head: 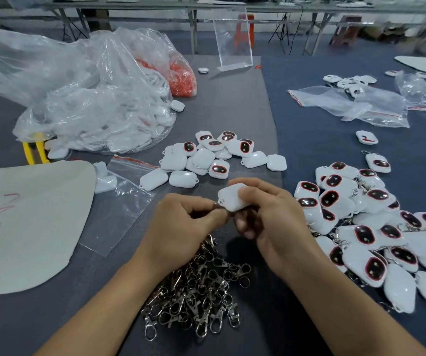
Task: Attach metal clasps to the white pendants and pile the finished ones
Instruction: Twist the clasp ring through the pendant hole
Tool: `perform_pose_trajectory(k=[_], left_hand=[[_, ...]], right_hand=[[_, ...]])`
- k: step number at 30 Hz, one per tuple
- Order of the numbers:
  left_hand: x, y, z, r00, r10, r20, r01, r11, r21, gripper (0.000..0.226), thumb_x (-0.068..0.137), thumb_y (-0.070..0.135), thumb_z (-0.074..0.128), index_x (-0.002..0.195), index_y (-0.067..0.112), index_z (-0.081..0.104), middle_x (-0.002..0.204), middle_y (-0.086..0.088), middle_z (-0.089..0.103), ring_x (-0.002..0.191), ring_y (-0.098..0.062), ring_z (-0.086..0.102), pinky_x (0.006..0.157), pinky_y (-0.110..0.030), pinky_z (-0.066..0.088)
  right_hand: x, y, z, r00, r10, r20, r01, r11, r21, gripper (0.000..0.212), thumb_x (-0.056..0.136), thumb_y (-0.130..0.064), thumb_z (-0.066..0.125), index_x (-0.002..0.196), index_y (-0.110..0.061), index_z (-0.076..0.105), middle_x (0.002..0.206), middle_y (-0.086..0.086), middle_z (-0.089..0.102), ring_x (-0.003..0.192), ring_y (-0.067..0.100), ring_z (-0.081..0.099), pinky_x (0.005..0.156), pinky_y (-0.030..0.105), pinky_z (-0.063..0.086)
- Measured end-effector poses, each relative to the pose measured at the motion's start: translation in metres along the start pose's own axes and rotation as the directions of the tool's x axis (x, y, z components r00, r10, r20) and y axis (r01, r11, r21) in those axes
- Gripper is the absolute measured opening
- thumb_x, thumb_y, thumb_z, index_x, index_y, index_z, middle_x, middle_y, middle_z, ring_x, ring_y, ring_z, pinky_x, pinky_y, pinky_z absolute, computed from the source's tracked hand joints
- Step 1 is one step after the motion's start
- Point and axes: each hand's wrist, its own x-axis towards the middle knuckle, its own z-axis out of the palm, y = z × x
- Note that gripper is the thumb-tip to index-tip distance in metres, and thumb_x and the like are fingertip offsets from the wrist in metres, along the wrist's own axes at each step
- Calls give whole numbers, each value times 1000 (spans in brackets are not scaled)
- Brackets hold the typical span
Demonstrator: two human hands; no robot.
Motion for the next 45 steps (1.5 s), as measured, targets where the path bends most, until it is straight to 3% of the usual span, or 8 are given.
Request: perform_pose_trajectory(k=[5,8,11,20,26,31,40,45], left_hand=[[2,5,-2,990,-79,120,111,950,-292,10,77,24,77,71,18,81,55,-1,62,57,-4,51,58,-18,39],[0,-2,-5,996,92,9,-92,975,201,24,75,30,71,58,14,71,55,0,55,56,-12,49,58,-29,36],[-3,-1,-5,948,314,58,-282,738,613,30,81,29,60,55,17,68,53,7,51,56,-14,46,65,-33,34],[1,-5,-9,936,323,-142,-182,786,590,8,78,22,79,76,29,76,54,17,47,56,-4,48,80,-31,34],[0,-3,-18,999,33,-9,-24,879,476,10,71,52,75,75,43,77,68,21,66,68,-3,61,66,-25,46],[0,2,-27,934,7,358,-141,926,350,26,66,27,75,84,45,78,92,23,68,81,-5,64,70,-15,47],[5,-4,-28,947,-24,319,-80,948,308,8,65,38,79,71,43,77,78,20,72,70,-2,67,66,-21,49],[9,-7,-33,987,-83,137,67,990,123,20,74,17,86,74,37,81,65,8,74,57,-1,65,59,-19,51]], right_hand=[[0,1,0,997,65,37,-67,996,51,21,94,-6,57,91,-9,77,60,11,62,39,13,43,40,21,27],[-3,6,3,990,-137,17,138,986,-97,15,90,-4,62,91,-10,75,61,10,63,40,13,42,40,20,30],[-8,13,6,925,-368,93,374,838,-397,13,83,-13,67,89,-23,74,58,2,62,47,12,45,46,26,39],[13,-8,-18,905,-397,-153,295,845,-447,19,78,-14,62,76,-25,78,64,-9,67,56,5,54,57,26,43],[19,-25,-46,869,-487,-86,98,340,-935,27,77,-30,52,64,-9,64,50,4,57,57,24,54,55,32,41],[18,-30,-51,855,-510,96,74,-63,-995,19,76,-10,68,58,-17,66,69,1,61,82,29,50,81,33,23],[-4,10,-2,807,-437,398,469,64,-881,41,70,7,67,100,-17,80,97,5,75,99,26,62,90,35,41],[15,25,8,835,-380,398,485,169,-858,61,90,-7,55,150,-21,50,148,-1,56,138,10,35,110,12,17]])
